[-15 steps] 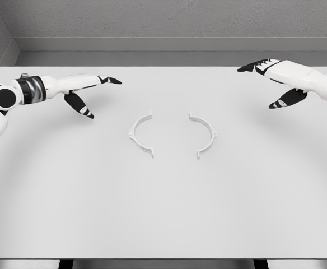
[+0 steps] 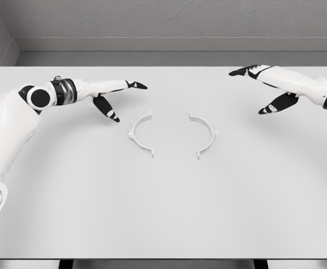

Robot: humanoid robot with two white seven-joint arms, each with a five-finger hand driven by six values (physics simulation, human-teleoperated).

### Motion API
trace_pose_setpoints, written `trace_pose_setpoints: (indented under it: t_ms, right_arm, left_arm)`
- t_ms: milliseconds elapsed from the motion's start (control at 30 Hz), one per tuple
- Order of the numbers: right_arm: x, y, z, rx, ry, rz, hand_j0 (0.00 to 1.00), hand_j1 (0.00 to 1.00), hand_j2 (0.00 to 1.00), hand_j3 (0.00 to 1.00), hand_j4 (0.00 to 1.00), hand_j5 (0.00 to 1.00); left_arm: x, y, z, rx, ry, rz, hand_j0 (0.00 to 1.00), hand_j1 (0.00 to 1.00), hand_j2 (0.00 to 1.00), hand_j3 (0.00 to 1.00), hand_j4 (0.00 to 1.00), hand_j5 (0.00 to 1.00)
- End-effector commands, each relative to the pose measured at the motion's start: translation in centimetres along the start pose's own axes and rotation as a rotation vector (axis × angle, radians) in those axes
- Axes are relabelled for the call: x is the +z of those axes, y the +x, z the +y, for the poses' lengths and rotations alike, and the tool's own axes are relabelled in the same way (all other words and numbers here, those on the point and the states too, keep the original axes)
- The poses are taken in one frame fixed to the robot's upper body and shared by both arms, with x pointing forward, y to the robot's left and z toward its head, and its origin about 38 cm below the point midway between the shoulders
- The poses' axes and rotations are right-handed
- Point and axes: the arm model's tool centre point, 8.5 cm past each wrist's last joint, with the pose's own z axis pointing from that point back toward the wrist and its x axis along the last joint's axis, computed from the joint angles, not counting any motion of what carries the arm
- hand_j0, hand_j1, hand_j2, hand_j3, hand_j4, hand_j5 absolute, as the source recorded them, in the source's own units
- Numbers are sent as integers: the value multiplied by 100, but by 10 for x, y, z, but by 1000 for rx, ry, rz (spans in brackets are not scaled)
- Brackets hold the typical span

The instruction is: Assemble PVC drainage pipe clamps

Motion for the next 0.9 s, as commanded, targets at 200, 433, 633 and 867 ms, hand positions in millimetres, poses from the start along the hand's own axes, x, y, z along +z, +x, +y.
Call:
trace_pose_setpoints:
  t_ms: [200, 433, 633, 867]
  right_arm:
    - [-19, 5, 28, -20, -3, -22, 100, 100, 100, 100, 100, 100]
    - [-20, -3, 47, -59, -116, 6, 100, 100, 100, 100, 100, 100]
    - [-25, 2, 55, -59, -82, -13, 100, 100, 100, 100, 100, 100]
    - [-28, 5, 62, -71, -64, -25, 100, 100, 100, 100, 100, 100]
  left_arm:
    - [-15, 13, -3, 10, 0, -35, 100, 100, 100, 100, 100, 100]
    - [-19, 16, -4, 8, -6, -41, 100, 100, 100, 100, 100, 100]
    - [-19, 15, -7, 0, -16, -35, 100, 100, 100, 100, 100, 100]
    - [-23, 18, -10, -6, -26, -41, 100, 100, 100, 100, 100, 100]
